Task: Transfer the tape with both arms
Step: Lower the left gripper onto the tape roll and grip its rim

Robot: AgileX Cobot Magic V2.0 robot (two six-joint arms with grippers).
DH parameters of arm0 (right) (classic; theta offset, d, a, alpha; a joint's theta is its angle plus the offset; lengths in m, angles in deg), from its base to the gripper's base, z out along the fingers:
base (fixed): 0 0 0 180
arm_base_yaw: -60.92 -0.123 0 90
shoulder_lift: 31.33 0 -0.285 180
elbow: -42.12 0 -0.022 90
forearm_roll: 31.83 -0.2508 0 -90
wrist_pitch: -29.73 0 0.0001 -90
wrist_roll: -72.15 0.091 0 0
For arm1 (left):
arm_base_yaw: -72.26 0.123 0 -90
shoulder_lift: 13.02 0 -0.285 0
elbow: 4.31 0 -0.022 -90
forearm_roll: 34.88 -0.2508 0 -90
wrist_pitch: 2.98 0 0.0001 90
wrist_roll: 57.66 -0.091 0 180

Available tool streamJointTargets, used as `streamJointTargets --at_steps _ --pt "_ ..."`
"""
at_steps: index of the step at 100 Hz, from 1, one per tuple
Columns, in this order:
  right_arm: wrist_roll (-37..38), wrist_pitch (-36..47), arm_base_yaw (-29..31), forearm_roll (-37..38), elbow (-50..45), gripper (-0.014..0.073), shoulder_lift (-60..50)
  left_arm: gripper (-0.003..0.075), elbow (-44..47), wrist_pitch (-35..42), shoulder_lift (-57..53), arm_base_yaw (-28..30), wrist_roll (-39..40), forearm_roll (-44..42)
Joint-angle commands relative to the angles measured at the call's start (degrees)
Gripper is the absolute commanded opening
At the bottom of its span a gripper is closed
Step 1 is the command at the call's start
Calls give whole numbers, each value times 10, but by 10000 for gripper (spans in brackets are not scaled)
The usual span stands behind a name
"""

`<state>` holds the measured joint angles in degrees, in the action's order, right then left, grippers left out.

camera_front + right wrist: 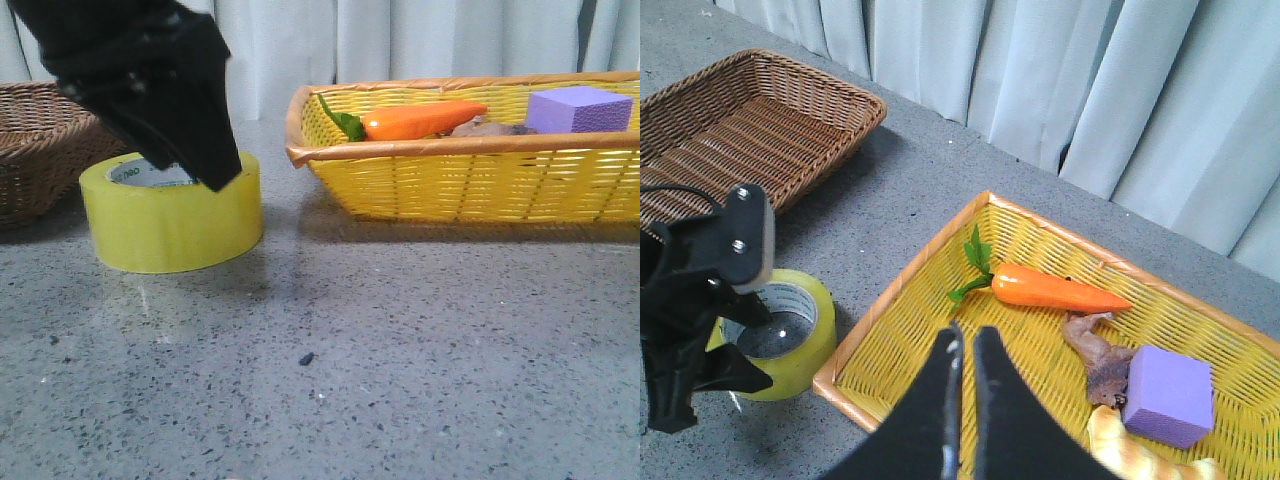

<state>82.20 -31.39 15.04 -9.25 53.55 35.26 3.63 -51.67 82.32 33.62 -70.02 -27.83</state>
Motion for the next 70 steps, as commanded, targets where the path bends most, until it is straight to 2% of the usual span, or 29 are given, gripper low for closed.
streamJointTargets --at_steps 1,38,70 --pt "3 43 3 23 12 -65 -8 420 -26 6 1 -5 -6 9" --pt "3 42 3 23 12 -65 -8 410 -26 9 37 -5 -6 1" --pt "3 39 3 23 12 -65 -8 140 -26 4 37 -5 -6 3"
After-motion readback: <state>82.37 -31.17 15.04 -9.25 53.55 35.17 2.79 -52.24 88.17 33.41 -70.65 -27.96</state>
